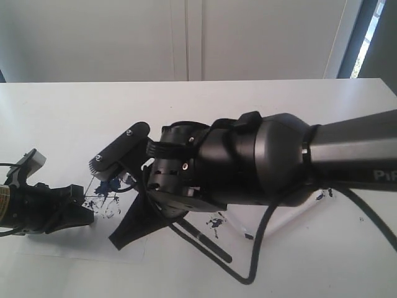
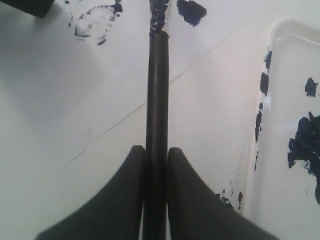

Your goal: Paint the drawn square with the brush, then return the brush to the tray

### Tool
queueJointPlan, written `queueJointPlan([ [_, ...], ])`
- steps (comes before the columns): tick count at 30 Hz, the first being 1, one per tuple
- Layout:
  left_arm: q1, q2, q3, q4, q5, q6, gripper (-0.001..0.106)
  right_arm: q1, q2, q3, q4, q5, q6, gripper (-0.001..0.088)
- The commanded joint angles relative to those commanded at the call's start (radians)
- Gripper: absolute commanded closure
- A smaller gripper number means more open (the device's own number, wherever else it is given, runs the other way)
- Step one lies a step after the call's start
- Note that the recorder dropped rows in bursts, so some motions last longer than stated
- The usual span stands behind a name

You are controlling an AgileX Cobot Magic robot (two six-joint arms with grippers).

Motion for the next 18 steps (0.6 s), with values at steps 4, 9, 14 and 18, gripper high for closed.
queueJointPlan([
  [4,0.000,0.000,0.000,-0.005,0.002,0.002,0.105,0.000,0.062,-0.046,0.028,0.010,-0.047,0.0868],
  [9,0.000,0.000,0.000,-0.001,0.004,0.002,0.105,0.000,0.109,-0.081,0.060,-0.012,-0.064,0.0868],
  [14,0.000,0.000,0.000,-0.001,0.009,0.002,0.105,0.000,0.114,-0.115,0.072,-0.010,-0.076,0.0868],
  [18,0.000,0.000,0.000,-0.001,0.011,0.002,0.105,0.000,0.124,-0.160,0.167,0.012,-0.172,0.0868],
])
